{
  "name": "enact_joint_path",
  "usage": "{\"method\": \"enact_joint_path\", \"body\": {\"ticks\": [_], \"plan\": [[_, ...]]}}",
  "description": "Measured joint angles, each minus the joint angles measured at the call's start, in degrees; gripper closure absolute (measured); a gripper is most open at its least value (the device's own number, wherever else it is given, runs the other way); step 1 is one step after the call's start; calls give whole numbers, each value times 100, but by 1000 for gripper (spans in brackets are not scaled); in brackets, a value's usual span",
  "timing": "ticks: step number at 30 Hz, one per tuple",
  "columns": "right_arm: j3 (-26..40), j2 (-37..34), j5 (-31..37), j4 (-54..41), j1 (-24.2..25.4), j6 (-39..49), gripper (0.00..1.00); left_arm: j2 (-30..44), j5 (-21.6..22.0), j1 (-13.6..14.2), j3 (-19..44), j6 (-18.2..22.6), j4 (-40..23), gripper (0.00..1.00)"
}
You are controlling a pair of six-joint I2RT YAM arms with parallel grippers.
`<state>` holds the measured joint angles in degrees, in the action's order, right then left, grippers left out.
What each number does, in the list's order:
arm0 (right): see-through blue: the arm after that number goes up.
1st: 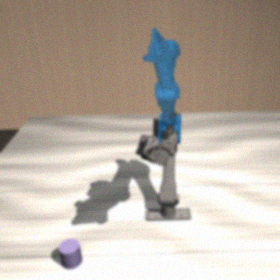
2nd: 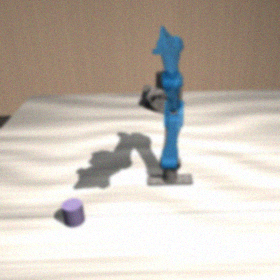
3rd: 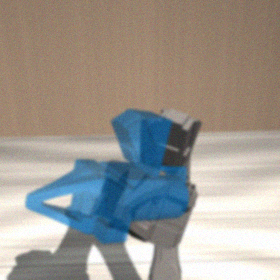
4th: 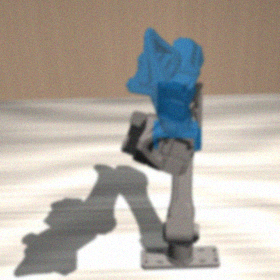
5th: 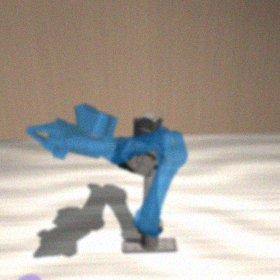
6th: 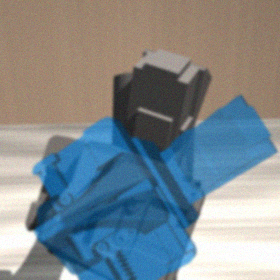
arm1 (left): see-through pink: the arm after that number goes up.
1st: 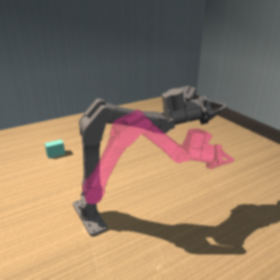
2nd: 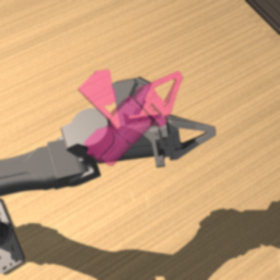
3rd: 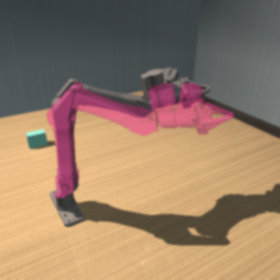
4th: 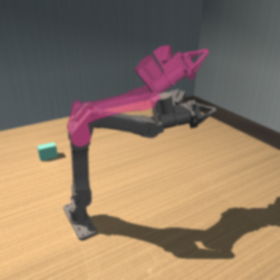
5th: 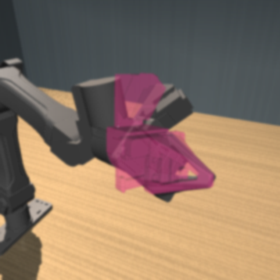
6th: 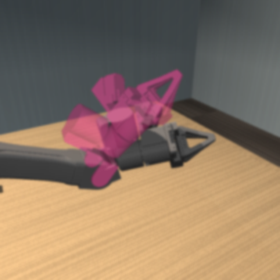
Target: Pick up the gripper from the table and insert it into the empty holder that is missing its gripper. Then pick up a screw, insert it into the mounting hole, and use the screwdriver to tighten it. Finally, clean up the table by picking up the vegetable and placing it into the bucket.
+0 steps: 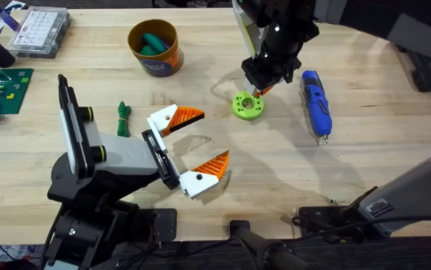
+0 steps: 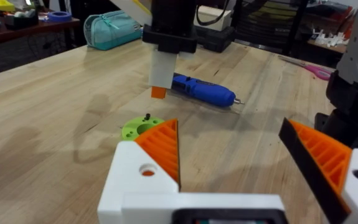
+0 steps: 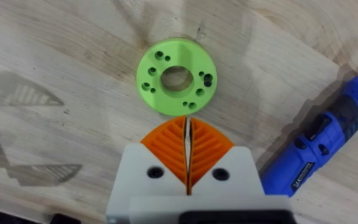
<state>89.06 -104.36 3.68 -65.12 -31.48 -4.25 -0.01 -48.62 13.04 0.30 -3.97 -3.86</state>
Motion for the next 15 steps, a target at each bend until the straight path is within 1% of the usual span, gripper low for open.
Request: {"method": "enact_joint_path", "body": {"ticks": [15], "plan": [[8,-2,-11,-48,2,7,994,0,0,0,0,0,-2,12]]}}
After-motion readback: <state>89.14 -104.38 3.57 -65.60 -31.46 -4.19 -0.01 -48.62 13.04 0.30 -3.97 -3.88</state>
